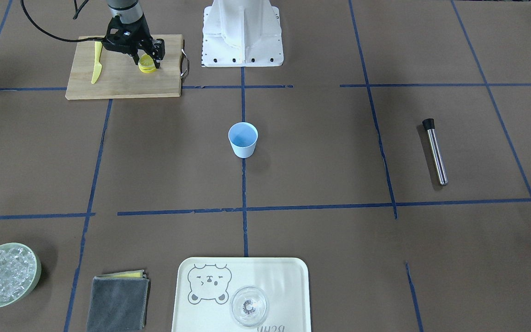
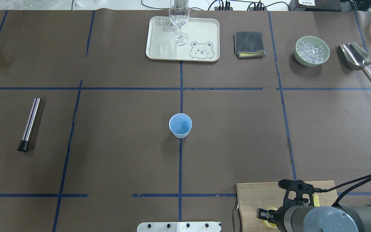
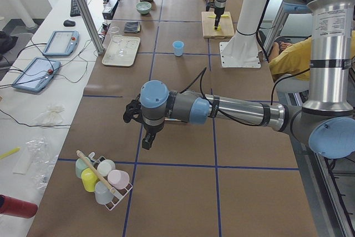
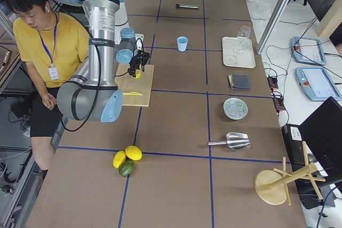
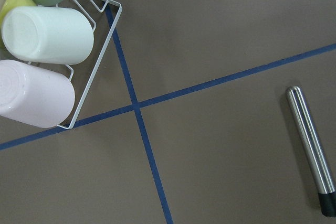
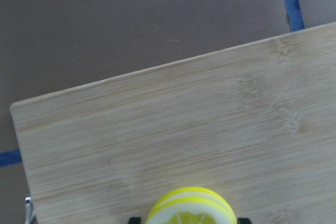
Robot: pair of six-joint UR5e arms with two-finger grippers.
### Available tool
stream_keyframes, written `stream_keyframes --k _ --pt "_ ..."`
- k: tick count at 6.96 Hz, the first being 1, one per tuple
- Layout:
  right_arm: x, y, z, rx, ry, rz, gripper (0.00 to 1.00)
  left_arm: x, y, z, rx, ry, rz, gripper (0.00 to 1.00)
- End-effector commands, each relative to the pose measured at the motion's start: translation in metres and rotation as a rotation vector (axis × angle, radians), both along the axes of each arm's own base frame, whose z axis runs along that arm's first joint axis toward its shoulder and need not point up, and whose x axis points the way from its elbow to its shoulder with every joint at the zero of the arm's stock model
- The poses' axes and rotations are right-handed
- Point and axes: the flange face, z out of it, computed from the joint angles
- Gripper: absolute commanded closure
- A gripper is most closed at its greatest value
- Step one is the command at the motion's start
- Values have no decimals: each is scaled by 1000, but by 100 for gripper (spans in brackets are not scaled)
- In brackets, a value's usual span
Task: Squeeze lemon into cup
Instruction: 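Grasp a lemon slice on the cutting board with the right gripper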
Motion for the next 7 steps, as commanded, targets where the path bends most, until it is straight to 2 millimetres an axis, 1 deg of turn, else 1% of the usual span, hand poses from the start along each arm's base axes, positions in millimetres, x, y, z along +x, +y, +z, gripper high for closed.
stream_keyframes --k 1,2,3,4,5,6,7 --pt "6 0 -8 0 -16 1 57 -1 1 -3 6 0 -2 0" --pt "8 -1 -14 -1 -27 3 57 -1 1 -4 9 0 -3 0" --pt "14 -1 -26 0 -53 4 57 -3 1 -7 13 0 -6 0" --pt "24 -8 -42 1 -87 21 57 -3 2 -8 12 0 -7 0" --pt "25 -20 -49 -14 -106 37 57 -3 9 -4 6 0 -6 0" --pt "26 -43 -67 -44 -149 61 57 -3 12 -6 9 0 -6 0" --pt "34 -68 -79 -73 -182 89 56 -3 14 -5 6 0 -6 0"
